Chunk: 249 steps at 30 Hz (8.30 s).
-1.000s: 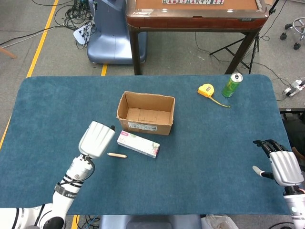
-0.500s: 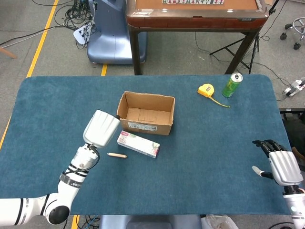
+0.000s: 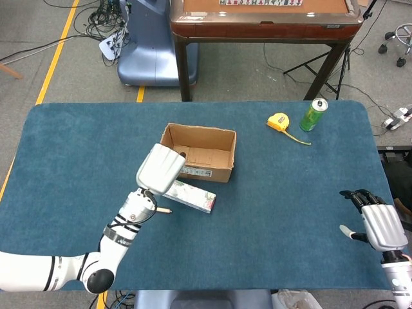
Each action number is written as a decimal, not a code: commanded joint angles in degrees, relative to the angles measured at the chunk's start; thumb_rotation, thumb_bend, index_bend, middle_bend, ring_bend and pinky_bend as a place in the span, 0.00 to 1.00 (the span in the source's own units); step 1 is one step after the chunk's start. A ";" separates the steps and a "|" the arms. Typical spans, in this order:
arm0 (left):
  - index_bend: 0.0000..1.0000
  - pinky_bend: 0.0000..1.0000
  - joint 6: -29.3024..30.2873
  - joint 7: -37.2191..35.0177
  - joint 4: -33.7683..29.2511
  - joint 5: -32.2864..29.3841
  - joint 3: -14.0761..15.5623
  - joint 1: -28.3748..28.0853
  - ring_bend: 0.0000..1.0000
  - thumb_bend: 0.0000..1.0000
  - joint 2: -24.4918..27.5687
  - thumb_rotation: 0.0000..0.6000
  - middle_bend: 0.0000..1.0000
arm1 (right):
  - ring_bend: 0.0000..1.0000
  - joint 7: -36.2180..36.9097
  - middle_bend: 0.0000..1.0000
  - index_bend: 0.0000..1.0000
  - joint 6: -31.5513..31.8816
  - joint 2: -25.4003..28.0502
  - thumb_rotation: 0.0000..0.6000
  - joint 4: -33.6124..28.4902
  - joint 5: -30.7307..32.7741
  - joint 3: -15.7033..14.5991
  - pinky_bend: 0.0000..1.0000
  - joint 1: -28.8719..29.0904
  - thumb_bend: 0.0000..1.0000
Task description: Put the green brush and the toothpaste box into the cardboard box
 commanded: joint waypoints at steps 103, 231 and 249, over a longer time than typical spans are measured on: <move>0.24 1.00 -10.76 -21.25 12.51 -0.89 13.35 4.39 1.00 0.09 -12.22 1.00 1.00 | 0.22 3.23 0.33 0.27 1.07 1.95 1.00 -0.43 0.71 0.34 0.38 -0.92 0.00; 0.61 1.00 -0.48 0.06 12.17 -1.30 -0.95 -4.53 1.00 0.15 -15.82 1.00 1.00 | 0.22 2.67 0.33 0.27 -0.49 1.77 1.00 -0.58 1.33 0.30 0.38 -0.34 0.00; 0.60 1.00 -2.26 1.63 21.28 -7.94 -4.58 -12.71 1.00 0.15 -21.99 1.00 1.00 | 0.22 3.20 0.33 0.27 -1.51 2.07 1.00 -0.60 1.13 -0.01 0.38 0.04 0.00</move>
